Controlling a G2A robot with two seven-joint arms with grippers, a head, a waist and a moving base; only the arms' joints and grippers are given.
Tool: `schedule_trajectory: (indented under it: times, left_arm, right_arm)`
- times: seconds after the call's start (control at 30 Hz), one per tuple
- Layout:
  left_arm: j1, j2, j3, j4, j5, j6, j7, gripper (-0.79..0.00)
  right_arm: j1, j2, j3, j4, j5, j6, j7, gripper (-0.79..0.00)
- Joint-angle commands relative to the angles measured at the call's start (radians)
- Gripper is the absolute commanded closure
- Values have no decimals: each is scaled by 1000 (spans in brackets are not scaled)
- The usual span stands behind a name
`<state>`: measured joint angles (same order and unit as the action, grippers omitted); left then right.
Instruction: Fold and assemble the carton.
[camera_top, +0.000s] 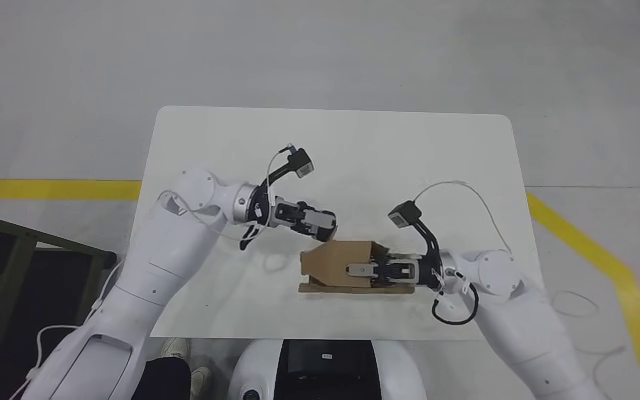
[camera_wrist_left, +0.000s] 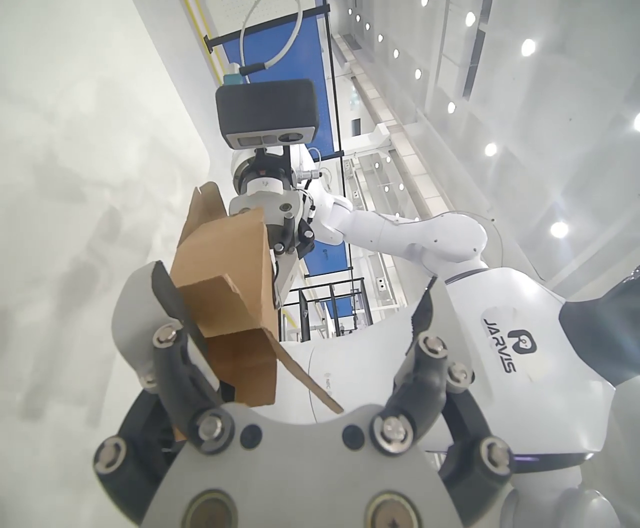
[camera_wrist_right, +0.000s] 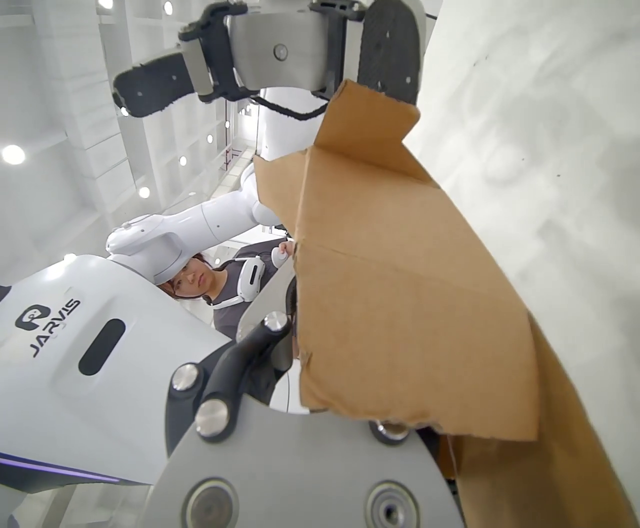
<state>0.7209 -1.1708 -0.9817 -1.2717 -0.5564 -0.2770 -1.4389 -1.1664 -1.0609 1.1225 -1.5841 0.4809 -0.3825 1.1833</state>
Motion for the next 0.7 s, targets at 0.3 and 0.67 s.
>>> schedule_trajectory:
  times: [0.3, 0.67]
  left_arm:
    - [-1, 2, -8, -1, -11, -4, -14, -785]
    - [10, 27, -63, -69, 202, 3, 113, -785]
  right_arm:
    - [15, -8, -35, 9, -2, 3, -11, 0]
    - [19, 0, 27, 35, -34, -4, -85, 0]
